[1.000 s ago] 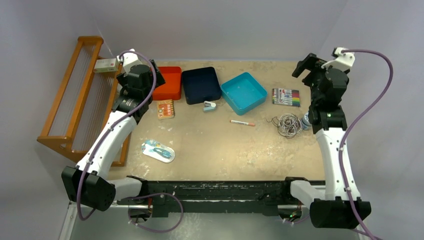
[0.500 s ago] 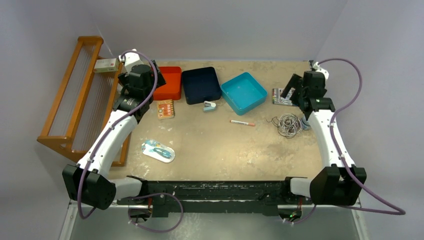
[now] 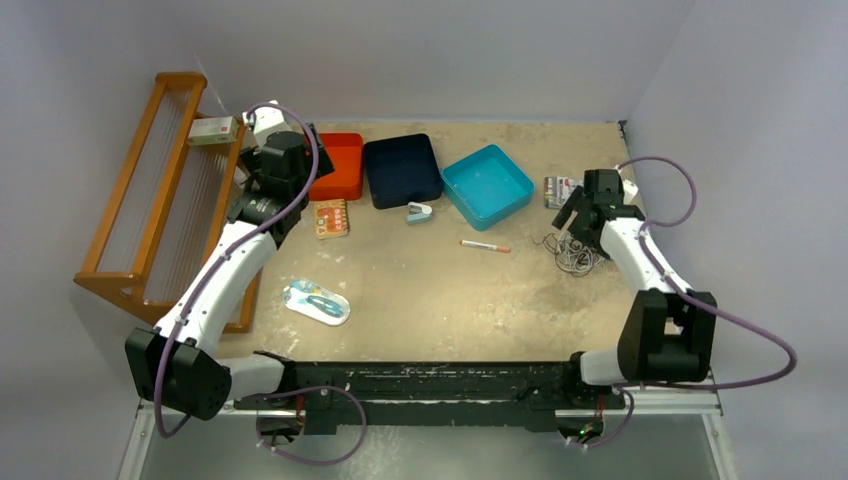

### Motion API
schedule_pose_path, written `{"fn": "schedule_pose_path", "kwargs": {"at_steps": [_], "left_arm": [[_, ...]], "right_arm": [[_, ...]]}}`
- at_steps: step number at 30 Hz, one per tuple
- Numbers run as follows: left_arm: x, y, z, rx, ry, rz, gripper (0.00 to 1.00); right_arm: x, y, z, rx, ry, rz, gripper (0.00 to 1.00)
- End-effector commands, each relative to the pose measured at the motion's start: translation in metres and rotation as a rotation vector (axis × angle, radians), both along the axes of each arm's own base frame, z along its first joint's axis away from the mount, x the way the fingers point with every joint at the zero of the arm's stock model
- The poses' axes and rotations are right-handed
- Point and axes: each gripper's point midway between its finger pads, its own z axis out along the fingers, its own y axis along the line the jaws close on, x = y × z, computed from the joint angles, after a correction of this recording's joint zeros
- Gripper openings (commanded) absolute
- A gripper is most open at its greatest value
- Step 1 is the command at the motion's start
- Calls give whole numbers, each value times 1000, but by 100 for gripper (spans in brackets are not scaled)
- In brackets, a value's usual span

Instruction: Untangle the cables

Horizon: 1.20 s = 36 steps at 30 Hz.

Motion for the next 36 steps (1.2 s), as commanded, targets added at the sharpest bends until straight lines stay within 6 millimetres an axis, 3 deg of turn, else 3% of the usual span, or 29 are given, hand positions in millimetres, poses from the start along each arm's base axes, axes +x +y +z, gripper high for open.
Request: {"fn": "schedule_pose_path", "kwargs": {"at_steps": [1, 11, 18, 24, 26, 28, 36], "left_arm": [[-1, -1, 16, -2, -52, -9, 91], [2, -5, 12, -4, -44, -23, 91], [1, -4, 13, -3, -45, -23, 90], [1, -3, 14, -1, -47, -20, 90], [1, -3, 13, -1, -46, -21, 90], [1, -4, 13, -2, -47, -22, 90], [1, -5, 14, -3, -49, -27, 89]], "right_arm": [[-1, -20, -12, -83, 25, -81, 100], [8, -16, -52, -74, 78, -25, 99], [18, -11, -78, -54, 105, 21, 90], [15, -13, -75, -68, 92, 14, 60], [16, -11, -73, -59, 82, 21, 57], [16, -10, -70, -57, 67, 26, 47], [24, 4, -31, -43, -41, 147, 19]]}}
